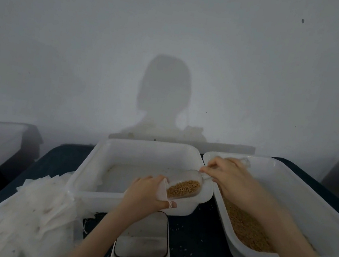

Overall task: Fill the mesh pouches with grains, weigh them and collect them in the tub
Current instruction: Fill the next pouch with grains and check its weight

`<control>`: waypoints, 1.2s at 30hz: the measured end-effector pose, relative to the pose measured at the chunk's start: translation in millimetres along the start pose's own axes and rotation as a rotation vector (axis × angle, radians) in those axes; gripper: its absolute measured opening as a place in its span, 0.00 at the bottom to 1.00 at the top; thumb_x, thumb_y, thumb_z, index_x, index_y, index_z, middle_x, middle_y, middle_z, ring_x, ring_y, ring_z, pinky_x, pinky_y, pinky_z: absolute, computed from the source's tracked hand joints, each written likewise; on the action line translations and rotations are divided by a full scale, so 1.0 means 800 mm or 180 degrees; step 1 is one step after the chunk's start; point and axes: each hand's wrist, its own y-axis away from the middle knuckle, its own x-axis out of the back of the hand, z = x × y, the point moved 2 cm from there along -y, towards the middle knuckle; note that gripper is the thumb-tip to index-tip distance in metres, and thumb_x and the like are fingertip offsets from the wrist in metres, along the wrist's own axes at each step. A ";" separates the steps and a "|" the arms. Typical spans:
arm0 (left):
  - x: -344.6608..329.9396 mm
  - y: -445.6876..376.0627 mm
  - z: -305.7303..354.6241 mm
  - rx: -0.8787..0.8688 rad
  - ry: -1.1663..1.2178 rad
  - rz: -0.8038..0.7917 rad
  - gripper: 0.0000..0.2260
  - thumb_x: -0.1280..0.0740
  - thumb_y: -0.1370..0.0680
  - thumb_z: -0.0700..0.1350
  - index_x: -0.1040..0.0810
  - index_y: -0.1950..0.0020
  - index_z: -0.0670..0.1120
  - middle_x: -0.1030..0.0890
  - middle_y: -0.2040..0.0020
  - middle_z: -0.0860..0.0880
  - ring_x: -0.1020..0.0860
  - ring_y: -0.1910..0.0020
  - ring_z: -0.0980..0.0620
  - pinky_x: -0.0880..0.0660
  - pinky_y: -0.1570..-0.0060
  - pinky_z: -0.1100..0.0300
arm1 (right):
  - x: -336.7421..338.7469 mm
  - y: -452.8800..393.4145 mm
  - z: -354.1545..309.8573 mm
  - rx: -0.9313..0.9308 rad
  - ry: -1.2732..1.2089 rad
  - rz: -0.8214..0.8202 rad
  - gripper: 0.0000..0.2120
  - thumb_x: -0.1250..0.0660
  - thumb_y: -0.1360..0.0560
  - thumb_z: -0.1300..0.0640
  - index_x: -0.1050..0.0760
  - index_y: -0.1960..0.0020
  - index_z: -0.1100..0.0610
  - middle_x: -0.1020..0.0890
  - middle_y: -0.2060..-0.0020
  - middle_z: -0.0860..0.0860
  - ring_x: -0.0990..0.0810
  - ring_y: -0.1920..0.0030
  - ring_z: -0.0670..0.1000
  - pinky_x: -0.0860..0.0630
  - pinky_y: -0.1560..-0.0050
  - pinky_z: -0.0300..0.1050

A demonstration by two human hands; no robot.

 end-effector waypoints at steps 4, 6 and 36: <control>-0.004 -0.006 0.010 0.0146 0.0328 0.0055 0.26 0.31 0.30 0.63 0.29 0.37 0.51 0.22 0.46 0.53 0.24 0.48 0.52 0.28 0.50 0.59 | 0.025 -0.024 -0.014 0.0141 0.0608 0.0111 0.32 0.42 0.29 0.74 0.32 0.29 0.51 0.30 0.36 0.52 0.36 0.32 0.54 0.69 0.28 0.46; -0.007 -0.007 0.013 0.0240 0.0619 0.0159 0.25 0.30 0.30 0.61 0.28 0.39 0.50 0.21 0.47 0.52 0.23 0.50 0.53 0.28 0.53 0.60 | 0.037 -0.035 -0.023 0.0273 0.0872 0.0269 0.27 0.46 0.27 0.72 0.28 0.32 0.54 0.28 0.39 0.55 0.35 0.31 0.56 0.69 0.27 0.51; -0.019 0.011 -0.007 0.0247 0.1610 0.0182 0.05 0.33 0.25 0.41 0.23 0.56 0.51 0.20 0.61 0.52 0.24 0.62 0.56 0.31 0.65 0.68 | -0.050 0.063 0.101 -0.1577 0.0436 -0.0610 0.14 0.44 0.18 0.58 0.34 0.33 0.52 0.29 0.40 0.48 0.28 0.42 0.48 0.28 0.51 0.38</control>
